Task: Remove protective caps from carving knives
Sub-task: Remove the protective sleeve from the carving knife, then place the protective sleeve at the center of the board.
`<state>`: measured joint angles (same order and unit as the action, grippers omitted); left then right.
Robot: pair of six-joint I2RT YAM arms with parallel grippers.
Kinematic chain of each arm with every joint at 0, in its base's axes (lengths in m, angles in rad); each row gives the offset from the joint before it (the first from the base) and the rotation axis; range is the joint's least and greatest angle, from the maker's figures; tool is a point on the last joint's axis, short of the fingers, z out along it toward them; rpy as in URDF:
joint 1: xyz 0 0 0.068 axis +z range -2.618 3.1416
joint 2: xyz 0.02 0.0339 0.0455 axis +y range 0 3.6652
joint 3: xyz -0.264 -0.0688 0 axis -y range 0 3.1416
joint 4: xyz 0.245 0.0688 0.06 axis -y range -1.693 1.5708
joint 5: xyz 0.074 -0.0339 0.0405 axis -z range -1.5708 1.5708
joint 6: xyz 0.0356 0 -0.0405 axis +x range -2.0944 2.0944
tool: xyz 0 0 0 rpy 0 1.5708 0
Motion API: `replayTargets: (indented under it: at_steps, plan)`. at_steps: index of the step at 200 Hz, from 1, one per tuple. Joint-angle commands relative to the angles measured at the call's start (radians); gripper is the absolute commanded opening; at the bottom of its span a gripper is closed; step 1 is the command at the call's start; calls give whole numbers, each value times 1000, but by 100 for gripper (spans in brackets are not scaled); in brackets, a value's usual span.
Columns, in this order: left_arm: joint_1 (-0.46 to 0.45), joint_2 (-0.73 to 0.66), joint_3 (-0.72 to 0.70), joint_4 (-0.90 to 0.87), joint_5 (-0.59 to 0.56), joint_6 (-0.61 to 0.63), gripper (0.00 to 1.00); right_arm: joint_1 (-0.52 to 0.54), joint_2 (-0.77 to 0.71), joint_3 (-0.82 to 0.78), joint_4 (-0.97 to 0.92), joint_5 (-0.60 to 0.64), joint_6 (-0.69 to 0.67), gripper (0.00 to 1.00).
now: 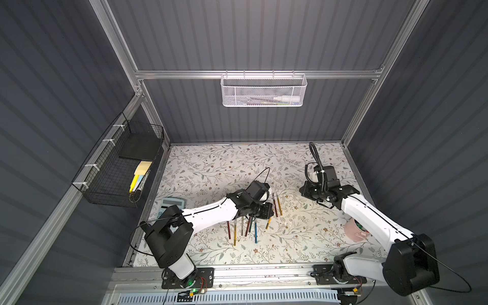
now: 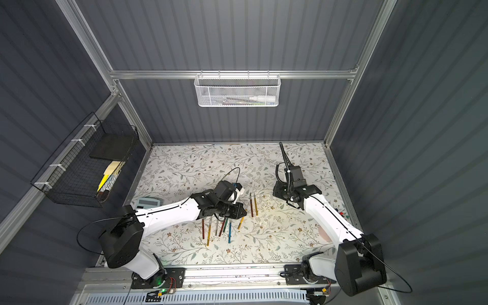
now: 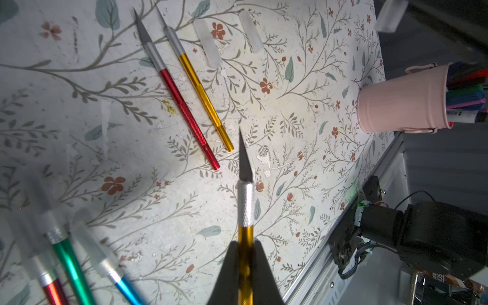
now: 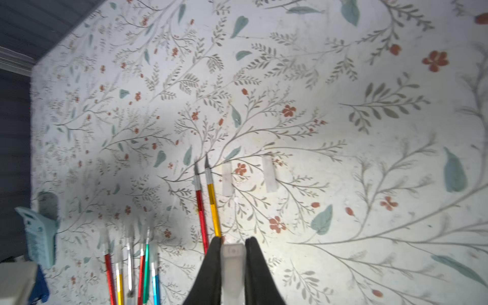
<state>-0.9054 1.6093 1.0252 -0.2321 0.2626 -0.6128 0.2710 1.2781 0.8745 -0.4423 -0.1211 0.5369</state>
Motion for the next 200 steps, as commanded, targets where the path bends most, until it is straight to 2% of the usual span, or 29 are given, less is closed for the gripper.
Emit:
replayTargets:
  at_steps: [1,62,141,200]
  plan:
    - [-2,-63,-17,11,-66,-12,4,-4,36,27,-98,84,-52,11]
    - [-3,-140,-64,54,-127,6,4,-6,190,100,-139,197,-115,11]
    - [-3,-168,-79,31,-160,24,5,-6,384,171,-100,194,-139,13]
    - [-3,-167,-81,33,-160,20,5,-6,473,197,-76,209,-148,14]
